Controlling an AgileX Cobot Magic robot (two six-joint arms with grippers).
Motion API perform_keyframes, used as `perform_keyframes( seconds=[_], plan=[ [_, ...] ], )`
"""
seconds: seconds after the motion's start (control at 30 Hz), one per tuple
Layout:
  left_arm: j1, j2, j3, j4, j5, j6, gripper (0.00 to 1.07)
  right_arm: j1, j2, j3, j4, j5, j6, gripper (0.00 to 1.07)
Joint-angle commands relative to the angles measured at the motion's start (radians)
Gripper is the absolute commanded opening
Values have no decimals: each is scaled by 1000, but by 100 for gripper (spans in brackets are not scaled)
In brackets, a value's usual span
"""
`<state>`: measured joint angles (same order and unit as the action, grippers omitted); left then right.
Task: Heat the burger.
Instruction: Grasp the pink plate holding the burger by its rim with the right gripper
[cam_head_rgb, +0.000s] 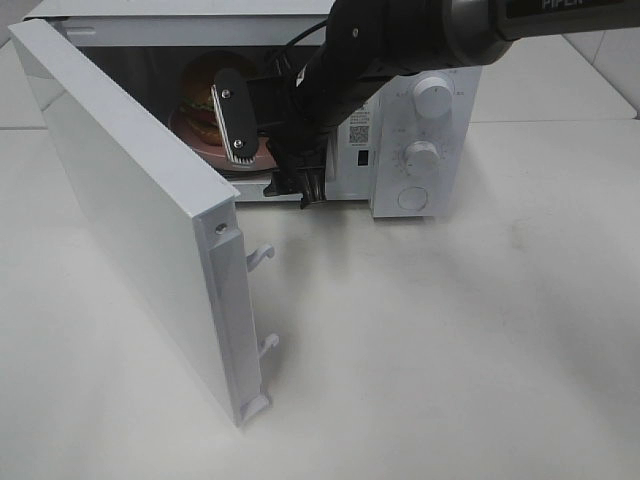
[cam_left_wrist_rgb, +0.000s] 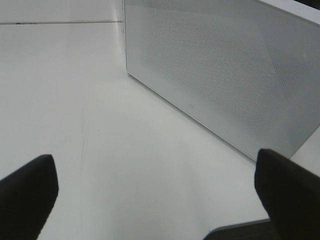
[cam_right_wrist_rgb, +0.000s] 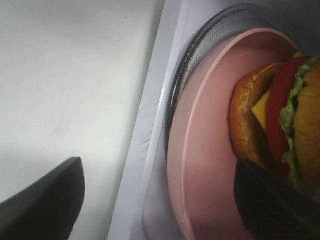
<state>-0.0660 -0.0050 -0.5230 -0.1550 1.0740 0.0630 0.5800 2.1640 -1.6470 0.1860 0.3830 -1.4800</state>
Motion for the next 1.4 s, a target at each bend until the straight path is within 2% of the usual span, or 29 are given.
perform_keyframes(
  seconds=[0.03,0.8,0.97,1.07,1.1,1.13,1.2,1.23,1.27,1.3,1.33,1.37,1.4],
  plan=[
    [3,-17,3,-2,-10,-2,100,-6,13,-10,6,-18,-3,79],
    [3,-17,3,1,-10,-2,100,-11,194,-232,22,8,5,78],
    [3,-17,3,2,-10,-2,100,-19,224,-268,21,27,39,76],
    [3,-17,3,2,-10,-2,100,-26,231,-267,21,24,40,71],
    [3,-17,3,2,-10,-2,100,-26,233,-269,22,25,40,65],
    [3,-17,3,2,-10,-2,100,-26,233,-269,22,25,40,65],
    [3,-17,3,2,-10,-2,100,-26,233,-269,23,25,39,48],
    [3,-17,3,2,-10,-2,100,-26,233,-269,23,25,39,48],
    [3,-17,3,2,-10,-2,100,-26,233,-269,25,28,39,33],
    [3,-17,3,2,-10,-2,100,-26,233,-269,25,28,39,33],
    [3,-17,3,2,-10,-2,100,-26,233,-269,28,33,39,19],
    [3,-17,3,2,-10,-2,100,-26,233,-269,28,33,39,12],
    [3,-17,3,2,-10,-2,100,-26,233,-269,28,33,39,12]
  ],
)
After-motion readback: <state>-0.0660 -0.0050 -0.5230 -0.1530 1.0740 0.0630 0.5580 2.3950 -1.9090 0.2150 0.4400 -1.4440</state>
